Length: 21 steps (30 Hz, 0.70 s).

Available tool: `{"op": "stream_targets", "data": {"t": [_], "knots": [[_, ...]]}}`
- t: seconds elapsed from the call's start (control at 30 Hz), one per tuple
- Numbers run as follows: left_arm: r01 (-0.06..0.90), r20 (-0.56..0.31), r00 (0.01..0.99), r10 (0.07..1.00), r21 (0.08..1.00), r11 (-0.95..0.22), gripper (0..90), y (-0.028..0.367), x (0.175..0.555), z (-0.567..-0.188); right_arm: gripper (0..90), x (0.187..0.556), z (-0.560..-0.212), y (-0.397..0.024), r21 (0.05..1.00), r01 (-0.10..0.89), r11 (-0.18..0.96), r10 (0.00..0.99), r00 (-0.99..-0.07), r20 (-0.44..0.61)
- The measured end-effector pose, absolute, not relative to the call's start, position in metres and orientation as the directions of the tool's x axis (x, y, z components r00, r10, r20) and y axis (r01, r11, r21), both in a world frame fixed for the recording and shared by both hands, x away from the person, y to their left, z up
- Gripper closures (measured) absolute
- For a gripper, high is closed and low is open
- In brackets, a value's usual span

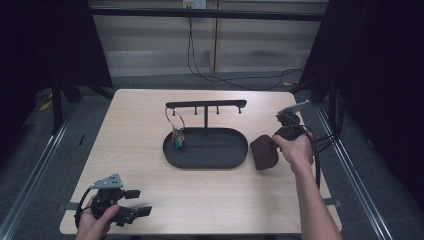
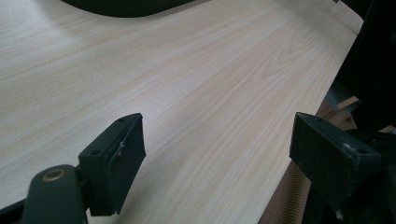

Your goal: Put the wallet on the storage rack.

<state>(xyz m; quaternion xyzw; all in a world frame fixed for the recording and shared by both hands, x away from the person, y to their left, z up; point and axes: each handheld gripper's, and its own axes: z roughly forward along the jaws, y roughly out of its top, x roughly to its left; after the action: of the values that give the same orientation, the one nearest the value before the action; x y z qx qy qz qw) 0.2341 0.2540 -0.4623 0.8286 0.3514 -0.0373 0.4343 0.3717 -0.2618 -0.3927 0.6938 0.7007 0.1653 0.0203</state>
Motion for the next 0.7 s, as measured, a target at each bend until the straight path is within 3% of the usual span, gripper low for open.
{"op": "stream_targets", "data": {"t": [0.37,0.7], "knots": [[0.61,-0.365,0.753,0.547,0.697,-0.376,18.1,0.256,0.235,-0.462,83.3,0.376,-0.377,-0.248,0.229,0.973,0.036,0.996,-0.052,0.068],[0.607,-0.366,0.758,0.539,0.699,-0.378,18.1,0.254,0.234,-0.461,83.2,0.376,-0.36,-0.242,0.227,0.972,0.066,0.997,-0.074,0.029]]}}
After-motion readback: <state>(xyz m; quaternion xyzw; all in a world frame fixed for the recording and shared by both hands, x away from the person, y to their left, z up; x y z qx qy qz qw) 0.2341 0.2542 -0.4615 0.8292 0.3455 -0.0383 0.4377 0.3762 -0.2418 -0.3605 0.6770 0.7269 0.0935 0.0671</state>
